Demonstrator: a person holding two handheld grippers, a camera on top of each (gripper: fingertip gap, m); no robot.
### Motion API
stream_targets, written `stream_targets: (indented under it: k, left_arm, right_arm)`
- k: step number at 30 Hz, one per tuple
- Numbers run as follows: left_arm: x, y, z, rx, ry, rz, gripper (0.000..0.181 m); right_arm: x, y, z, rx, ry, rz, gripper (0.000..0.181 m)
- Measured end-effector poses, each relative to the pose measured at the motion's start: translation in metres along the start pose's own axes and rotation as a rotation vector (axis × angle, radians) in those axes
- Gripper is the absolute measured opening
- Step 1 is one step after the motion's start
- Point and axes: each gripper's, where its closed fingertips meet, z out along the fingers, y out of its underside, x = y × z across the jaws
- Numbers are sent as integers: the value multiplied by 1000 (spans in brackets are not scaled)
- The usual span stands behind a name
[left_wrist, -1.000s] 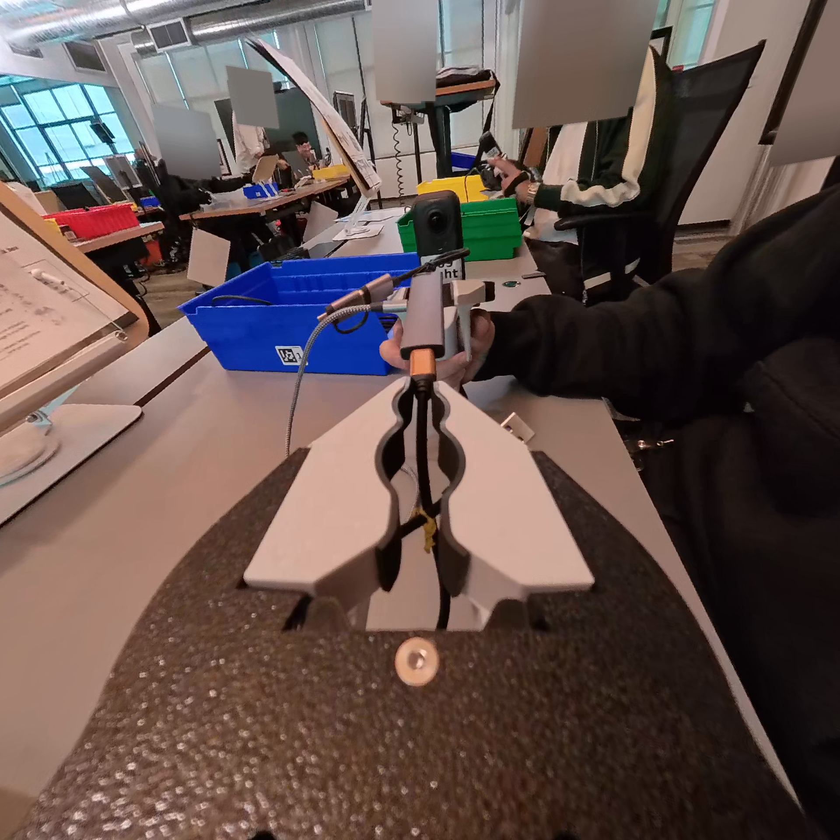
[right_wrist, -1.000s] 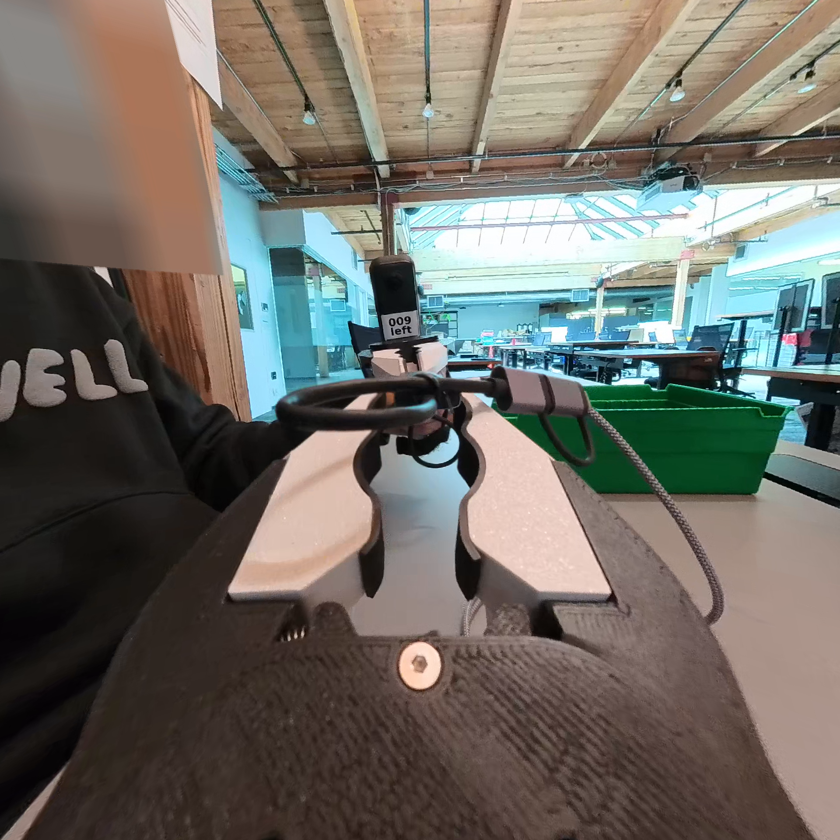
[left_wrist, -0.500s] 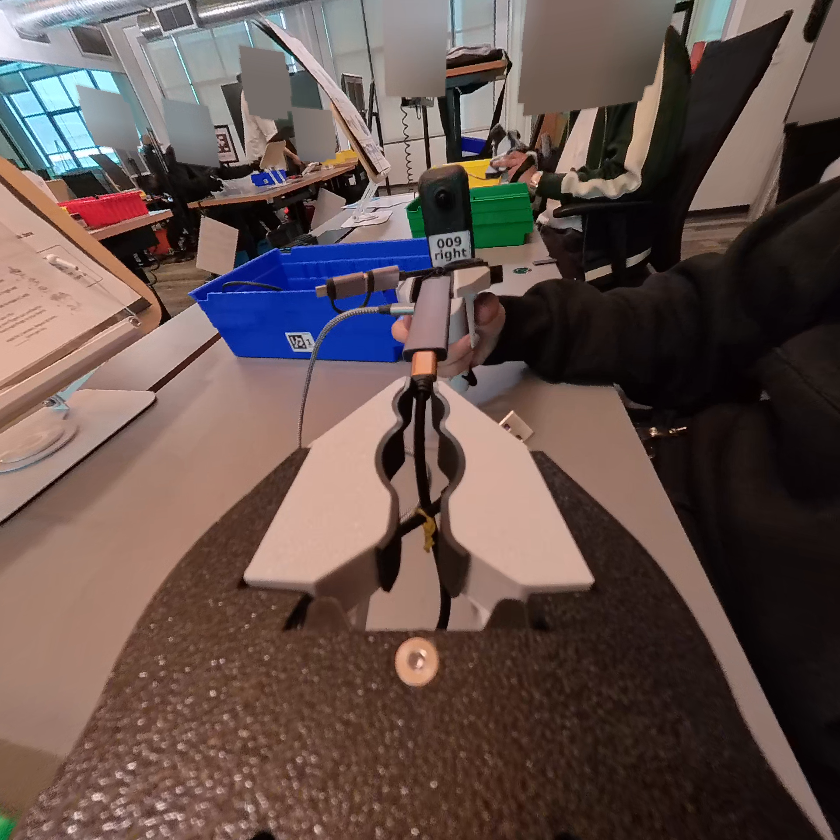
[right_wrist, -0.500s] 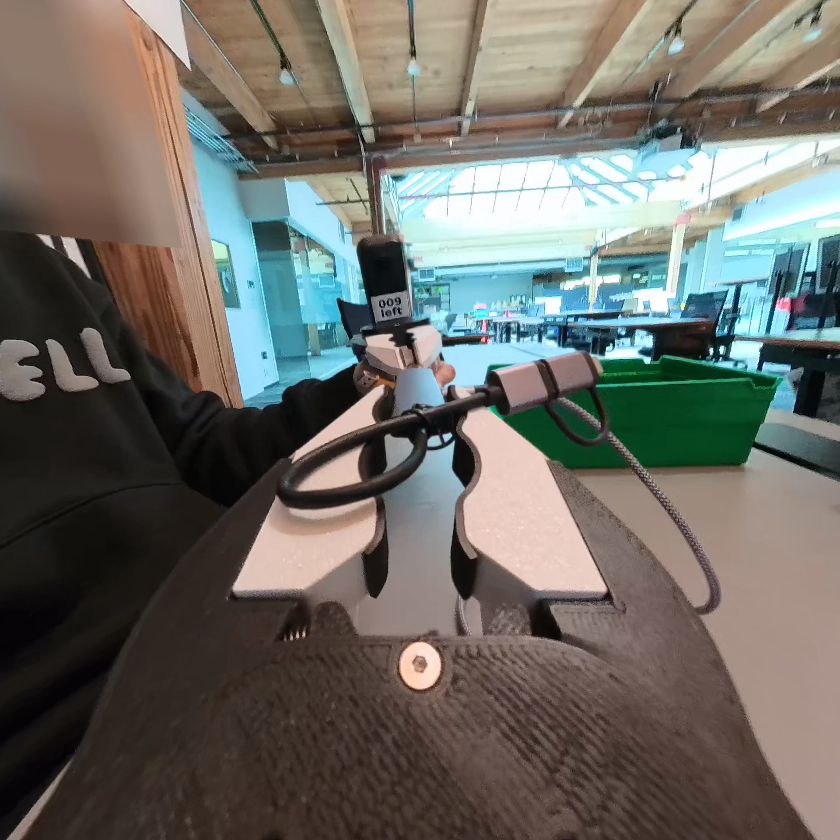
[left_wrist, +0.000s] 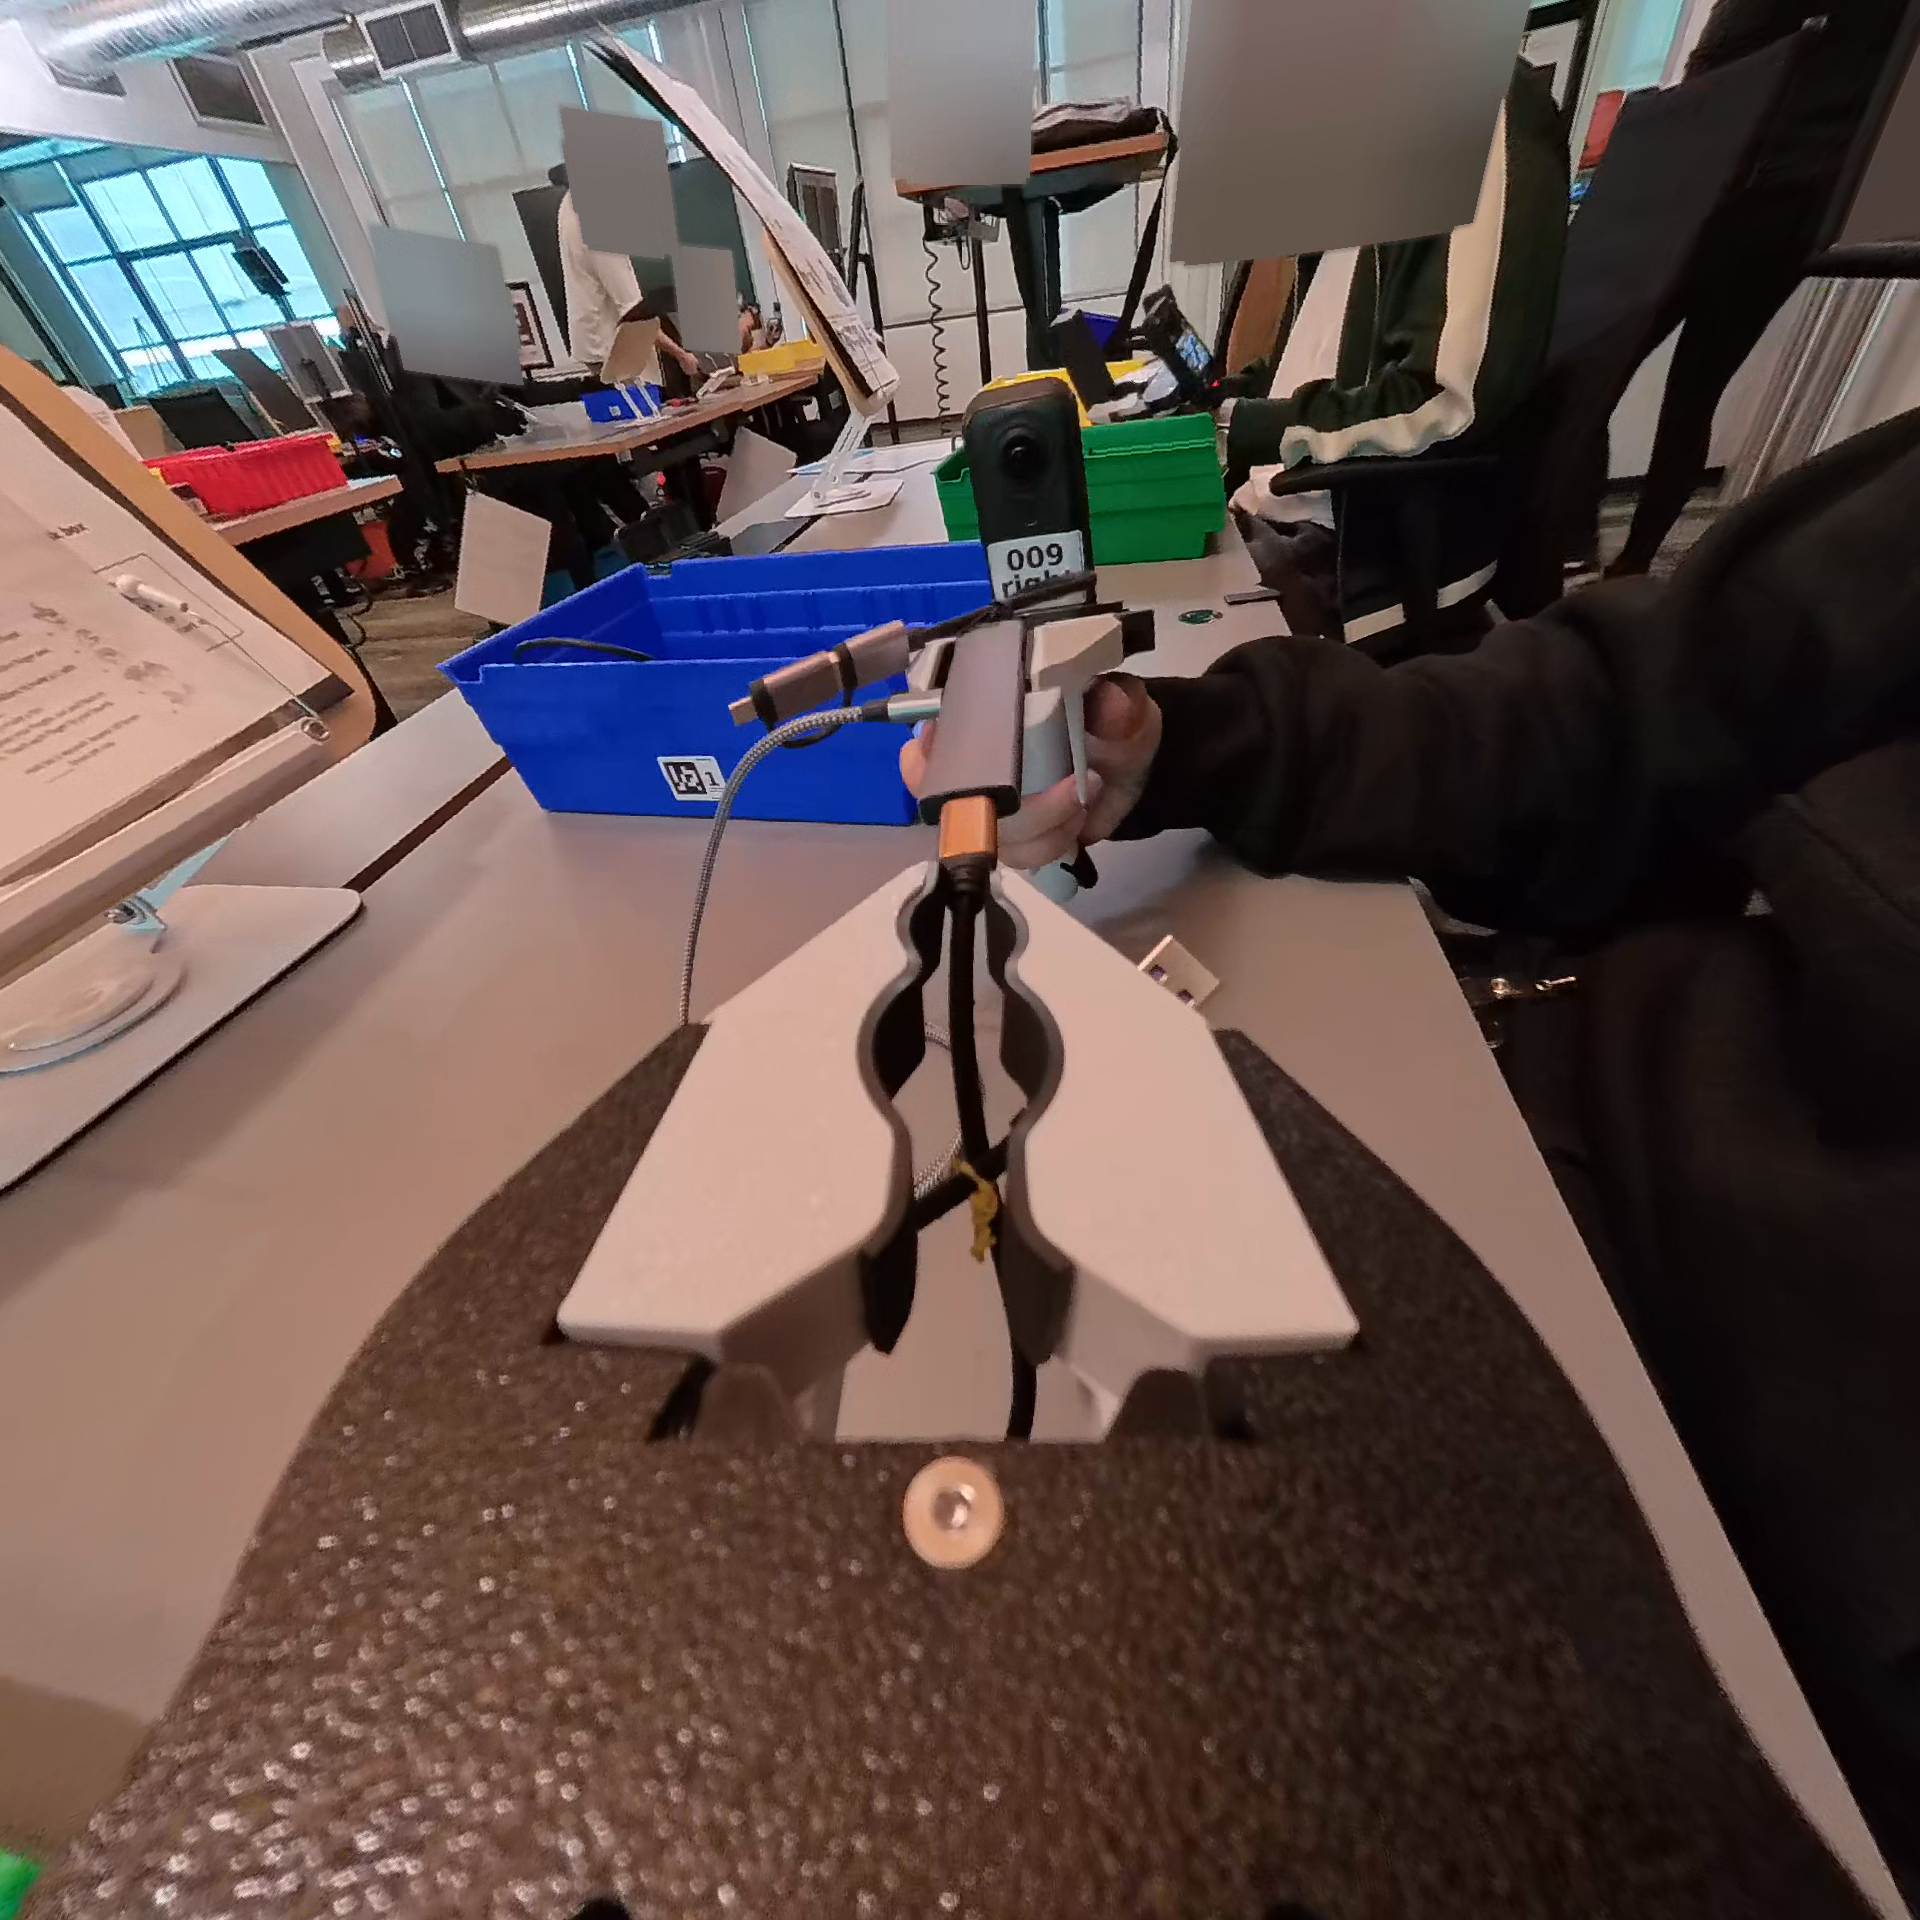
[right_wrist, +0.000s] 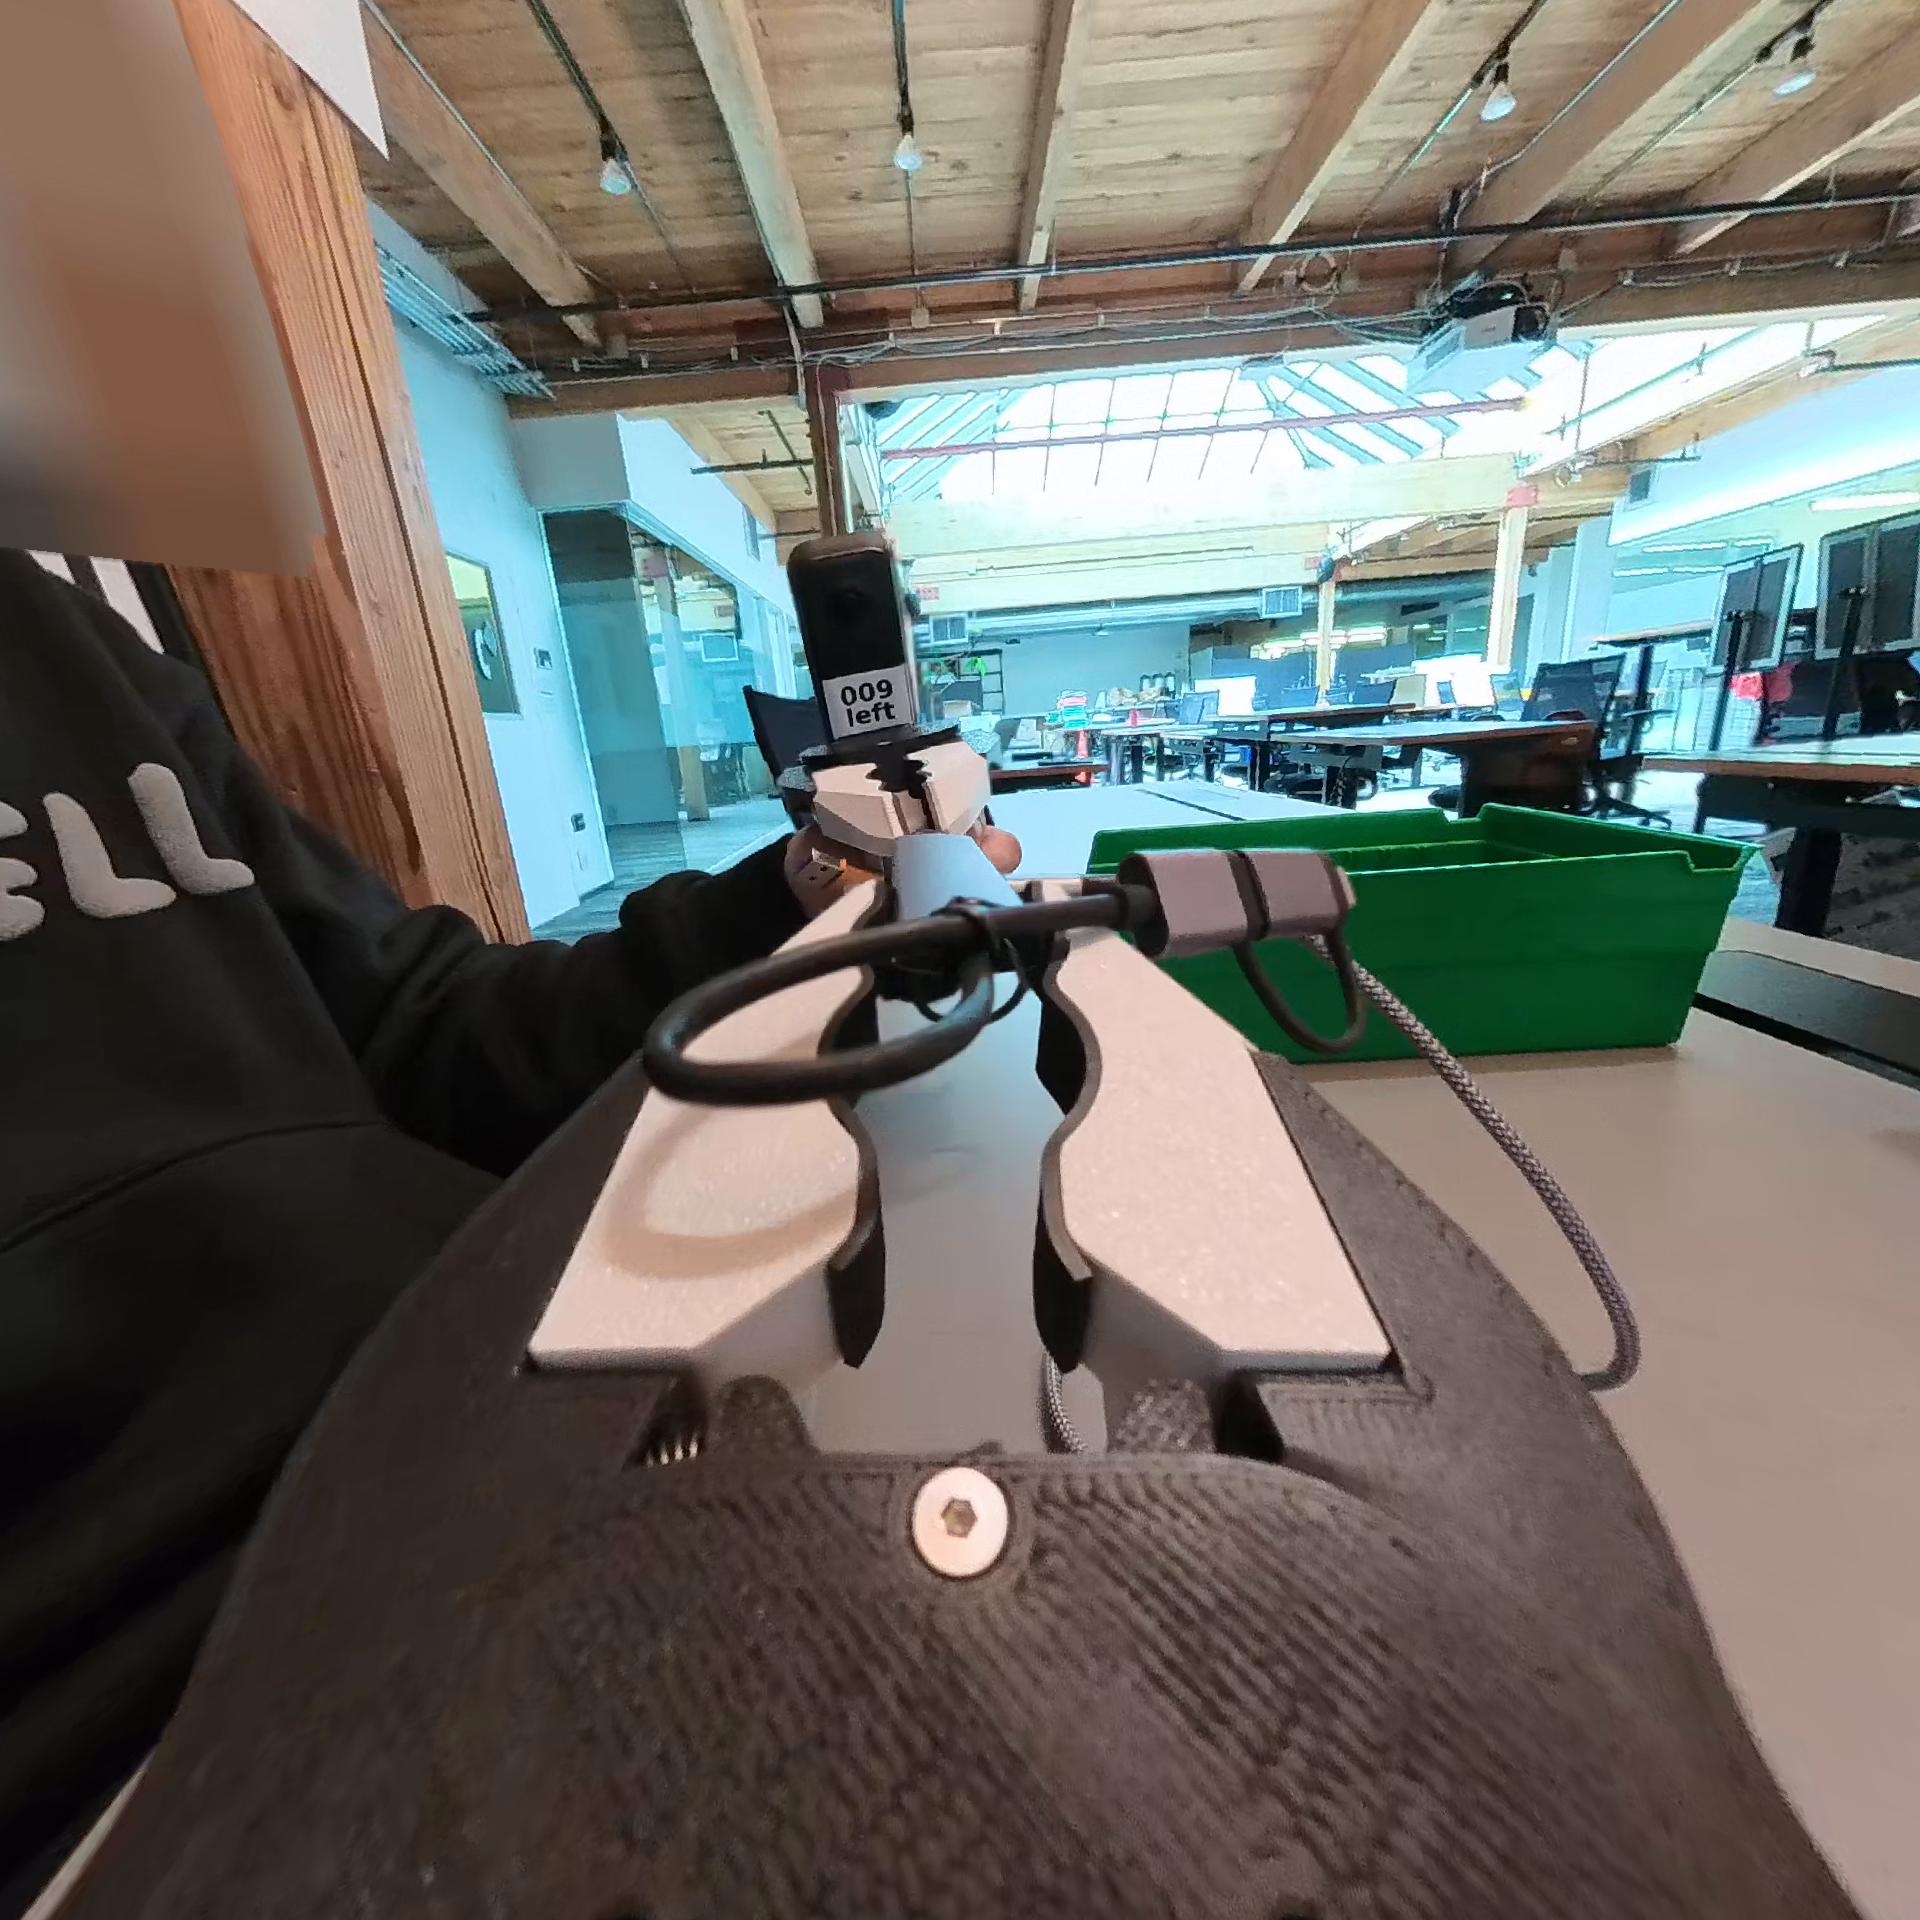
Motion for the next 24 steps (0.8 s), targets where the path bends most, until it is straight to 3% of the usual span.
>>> stream_targets:
  k: [19, 24]
  left_arm:
    - [-3, -4, 1, 33, -26, -5, 5]
    - [-5, -3, 9, 6, -69, 12, 18]
  right_arm:
    - [-2, -10, 1, 51, -13, -10, 21]
    - [-3, -18, -3, 88, -9, -35, 22]
